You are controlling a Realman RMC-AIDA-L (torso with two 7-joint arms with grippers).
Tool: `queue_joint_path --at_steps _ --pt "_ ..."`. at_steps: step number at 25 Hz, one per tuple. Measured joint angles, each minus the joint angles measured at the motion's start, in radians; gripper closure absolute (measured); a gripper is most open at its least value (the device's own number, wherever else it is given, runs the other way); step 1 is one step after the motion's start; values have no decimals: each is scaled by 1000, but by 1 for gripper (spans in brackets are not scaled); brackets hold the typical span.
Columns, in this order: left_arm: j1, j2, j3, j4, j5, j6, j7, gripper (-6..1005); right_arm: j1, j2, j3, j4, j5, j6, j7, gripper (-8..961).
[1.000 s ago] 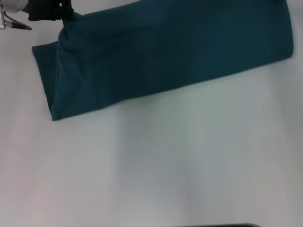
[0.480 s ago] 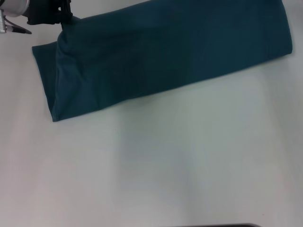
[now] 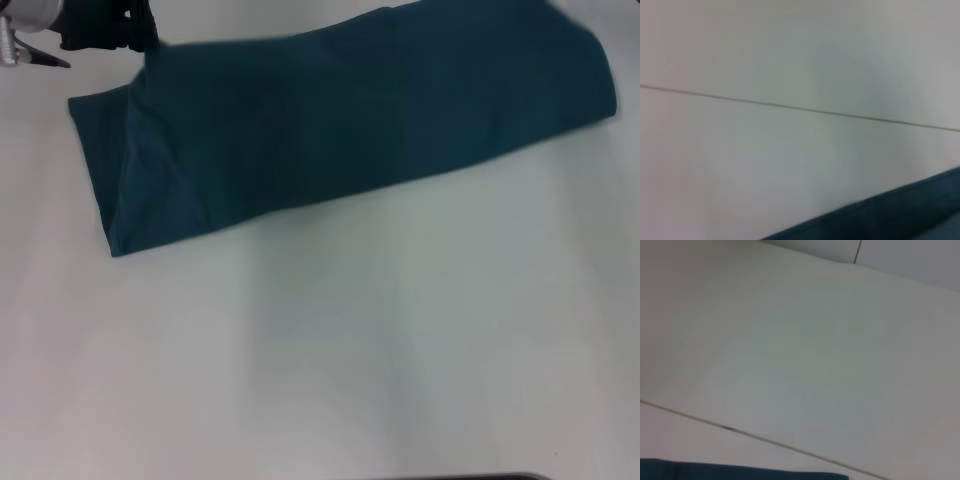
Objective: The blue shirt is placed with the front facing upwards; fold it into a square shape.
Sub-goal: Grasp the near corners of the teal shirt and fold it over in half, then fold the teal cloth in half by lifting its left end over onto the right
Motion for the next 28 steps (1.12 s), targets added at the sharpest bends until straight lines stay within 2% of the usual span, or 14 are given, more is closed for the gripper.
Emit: queue_joint_path --at_steps 2,7,13,17,20,23,28 --pt "0 3 3 3 5 2 -12 958 1 0 0 -3 0 0 -7 898" --pt "8 3 1 -12 6 11 -24 821 9 -24 8 -8 -1 -16 3 723" --pt "38 -2 -1 -88 6 17 -38 601 21 -59 19 -13 3 -98 32 428" --pt "40 -4 1 -95 -6 19 -27 407 20 -61 45 -53 9 -163 34 264" --pt "60 1 -4 -105 -90 24 16 346 2 -56 101 -120 49 -258 18 187" --pt "102 8 -26 -130 -232 53 82 286 -64 -61 168 -235 225 -444 -64 133" --pt "212 30 -86 -145 -530 147 201 289 -253 -65 262 -396 611 -745 -227 44"
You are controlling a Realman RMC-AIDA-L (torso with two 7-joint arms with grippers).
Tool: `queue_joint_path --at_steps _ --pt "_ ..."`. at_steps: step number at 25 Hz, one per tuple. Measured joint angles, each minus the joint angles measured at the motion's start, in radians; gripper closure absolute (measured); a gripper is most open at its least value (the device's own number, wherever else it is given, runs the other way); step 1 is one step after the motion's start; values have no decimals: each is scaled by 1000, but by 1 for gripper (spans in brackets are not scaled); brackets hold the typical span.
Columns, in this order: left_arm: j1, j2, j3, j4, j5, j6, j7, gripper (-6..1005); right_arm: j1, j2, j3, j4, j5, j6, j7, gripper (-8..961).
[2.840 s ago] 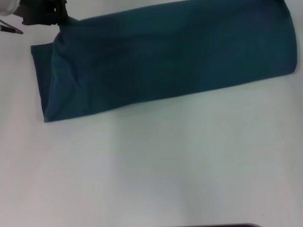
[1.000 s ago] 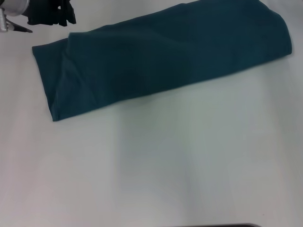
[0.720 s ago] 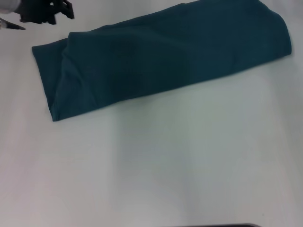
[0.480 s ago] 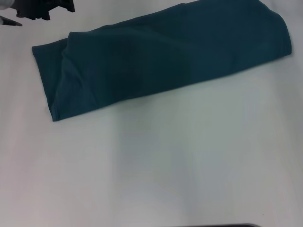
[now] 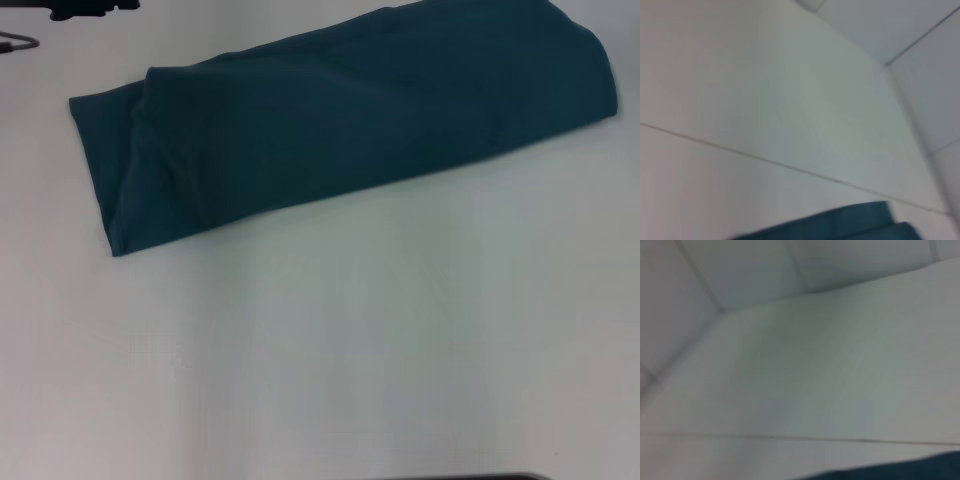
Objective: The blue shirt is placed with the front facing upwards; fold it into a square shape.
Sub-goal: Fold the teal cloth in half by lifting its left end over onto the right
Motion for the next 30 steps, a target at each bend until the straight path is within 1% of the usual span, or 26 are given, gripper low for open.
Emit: queue_joint_path --at_steps 1,2,4,7,10,13,16,19,22,26,28,30 --pt "25 1 -4 0 -58 15 30 290 -49 0 24 -10 90 -58 -44 26" --pt "51 1 -7 0 -110 27 63 291 -92 0 44 -13 168 -105 -84 30" --pt "99 -1 -9 15 -216 42 137 292 -159 -2 85 -6 279 -191 -153 34" --pt "152 -6 -8 46 -316 67 222 294 -232 -5 149 15 343 -293 -218 35" --pt "200 -15 -9 63 -341 106 287 295 -281 -2 209 40 345 -388 -265 37" --pt "226 -18 -9 87 -344 132 335 295 -303 -4 270 86 349 -506 -343 38" --pt "231 -18 -11 143 -345 142 381 296 -303 -15 321 149 349 -575 -385 38" --pt "223 -17 -15 172 -346 139 388 296 -301 -34 332 207 345 -572 -391 38" --pt "217 -14 -21 176 -348 142 387 296 -298 -42 332 221 344 -569 -393 38" --pt "218 -10 -27 175 -350 156 375 295 -299 -46 333 215 339 -554 -387 39" --pt "226 -9 -38 177 -350 167 368 295 -304 -62 335 203 327 -537 -372 39" --pt "237 -10 -54 176 -351 178 367 295 -307 -88 344 195 319 -500 -327 39"
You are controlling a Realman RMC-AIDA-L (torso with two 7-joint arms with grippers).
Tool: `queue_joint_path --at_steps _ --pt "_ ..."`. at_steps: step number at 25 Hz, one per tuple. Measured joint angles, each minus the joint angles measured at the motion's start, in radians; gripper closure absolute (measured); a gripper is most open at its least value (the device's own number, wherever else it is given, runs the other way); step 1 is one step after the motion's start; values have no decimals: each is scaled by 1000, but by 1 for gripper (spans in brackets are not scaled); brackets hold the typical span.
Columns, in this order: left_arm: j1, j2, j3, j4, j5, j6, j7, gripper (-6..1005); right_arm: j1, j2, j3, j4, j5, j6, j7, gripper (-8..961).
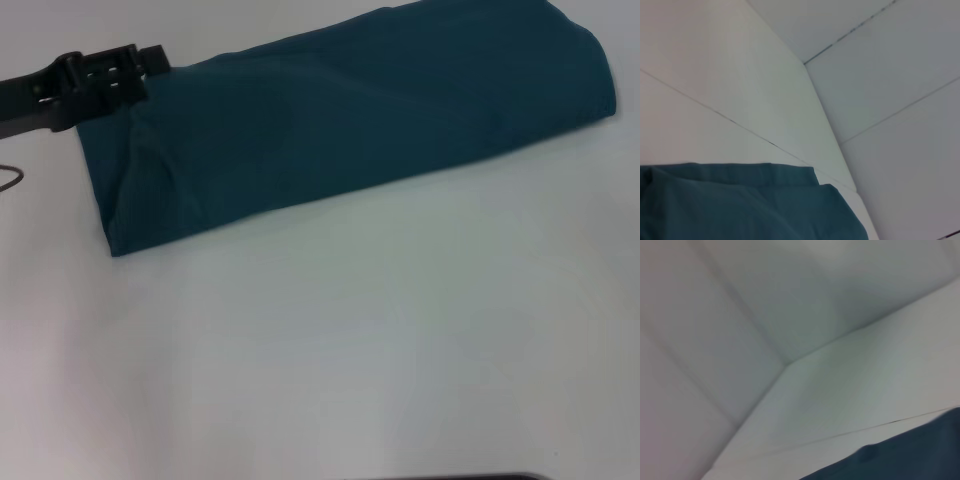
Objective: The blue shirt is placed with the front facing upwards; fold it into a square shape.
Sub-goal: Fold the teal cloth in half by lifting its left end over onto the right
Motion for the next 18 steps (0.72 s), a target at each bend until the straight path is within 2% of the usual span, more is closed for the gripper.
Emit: queue_joint_path --at_steps 5,10,14,18 --pt "10 -5 -37 4 0 14 3 296 37 -73 -4 -3 -102 152 251 39" --pt "2 -1 -38 3 0 18 3 296 185 -134 -39 -4 -401 230 393 39" --pt "-5 1 -35 2 0 21 6 295 318 -145 -63 -5 -562 224 390 39" --pt "-10 7 -39 0 0 41 8 295 421 -137 -147 -3 -683 238 400 40"
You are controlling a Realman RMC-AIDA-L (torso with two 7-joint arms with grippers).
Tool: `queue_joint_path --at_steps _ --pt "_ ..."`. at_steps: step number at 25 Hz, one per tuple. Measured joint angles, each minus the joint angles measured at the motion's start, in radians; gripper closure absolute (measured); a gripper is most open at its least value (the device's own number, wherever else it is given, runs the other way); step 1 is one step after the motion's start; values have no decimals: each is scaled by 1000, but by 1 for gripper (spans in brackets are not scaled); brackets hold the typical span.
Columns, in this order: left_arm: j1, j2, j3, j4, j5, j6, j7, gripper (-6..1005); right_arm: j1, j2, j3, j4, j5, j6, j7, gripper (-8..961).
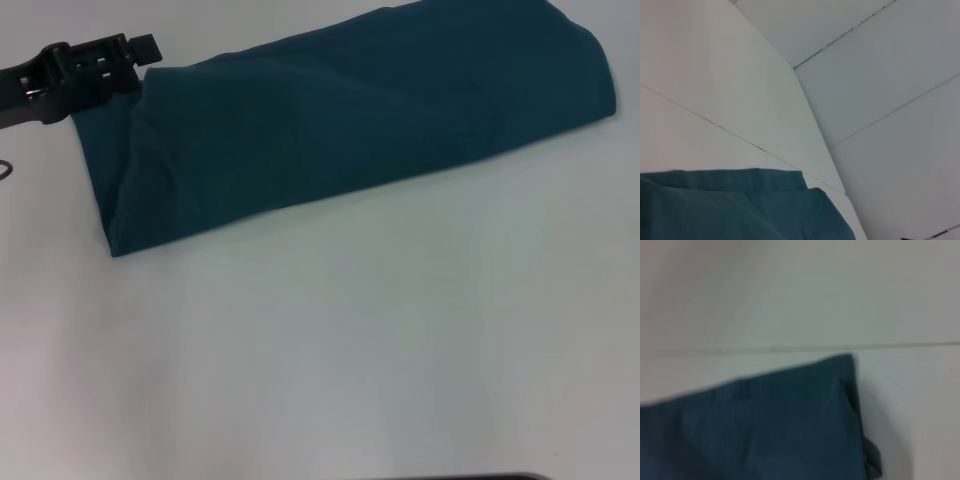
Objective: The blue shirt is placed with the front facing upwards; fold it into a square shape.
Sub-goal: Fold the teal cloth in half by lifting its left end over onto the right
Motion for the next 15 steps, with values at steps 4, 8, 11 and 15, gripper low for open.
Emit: queue_joint_path --at_steps 4,8,11,15 --pt "-1 1 -2 -16 0 25 1 295 73 26 -57 15 -138 40 39 40" --pt "4 -4 -4 -24 0 31 3 295 86 54 -63 47 -136 106 23 40" --pt "5 -6 -4 -24 0 33 6 296 70 86 -63 50 -100 178 -26 40" --pt "0 -9 -4 -24 0 43 8 296 61 101 -63 116 -48 267 -102 40"
